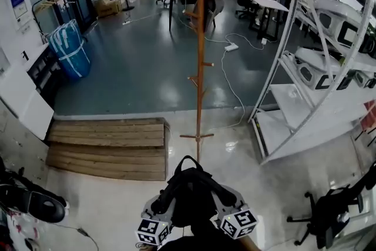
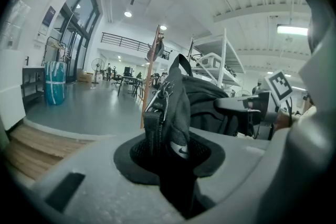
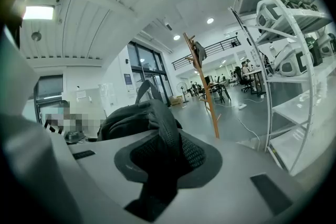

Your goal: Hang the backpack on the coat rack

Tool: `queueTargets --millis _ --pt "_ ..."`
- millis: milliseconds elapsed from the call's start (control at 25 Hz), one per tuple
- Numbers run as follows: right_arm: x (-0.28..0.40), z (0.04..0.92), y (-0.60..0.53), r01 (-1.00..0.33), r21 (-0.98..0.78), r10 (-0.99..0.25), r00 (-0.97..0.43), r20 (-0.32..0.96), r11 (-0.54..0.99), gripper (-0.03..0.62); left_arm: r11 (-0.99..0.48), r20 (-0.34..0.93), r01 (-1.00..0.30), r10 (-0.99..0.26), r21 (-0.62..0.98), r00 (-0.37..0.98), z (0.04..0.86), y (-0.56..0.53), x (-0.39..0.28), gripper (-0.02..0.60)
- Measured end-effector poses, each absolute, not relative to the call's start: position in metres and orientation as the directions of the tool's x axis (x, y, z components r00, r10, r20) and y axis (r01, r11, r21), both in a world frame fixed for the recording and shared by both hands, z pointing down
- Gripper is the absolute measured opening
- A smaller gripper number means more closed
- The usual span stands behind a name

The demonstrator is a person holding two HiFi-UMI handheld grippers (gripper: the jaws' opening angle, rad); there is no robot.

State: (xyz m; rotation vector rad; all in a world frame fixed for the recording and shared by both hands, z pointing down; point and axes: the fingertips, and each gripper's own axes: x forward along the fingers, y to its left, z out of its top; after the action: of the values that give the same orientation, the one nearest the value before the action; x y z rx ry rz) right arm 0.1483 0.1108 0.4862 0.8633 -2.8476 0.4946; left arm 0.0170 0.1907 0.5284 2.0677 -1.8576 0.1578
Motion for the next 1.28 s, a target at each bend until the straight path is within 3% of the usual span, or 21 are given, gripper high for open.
queueTargets --millis 640,1280 --pt "0.107 0.467 -0.030 -0.473 -0.289 -0.449 -0.881 0.150 0.833 0.081 -0.017 0.296 -0.991 -0.953 0.132 0.056 0.509 0.054 -0.026 0.114" --pt "0.043 0.481 -0.119 -0.628 -0.272 -0.595 -0.778 0.202 0.729 0.080 -0.190 0.300 -0.955 -0.919 0.228 0.255 0.532 -0.063 -0.100 0.114"
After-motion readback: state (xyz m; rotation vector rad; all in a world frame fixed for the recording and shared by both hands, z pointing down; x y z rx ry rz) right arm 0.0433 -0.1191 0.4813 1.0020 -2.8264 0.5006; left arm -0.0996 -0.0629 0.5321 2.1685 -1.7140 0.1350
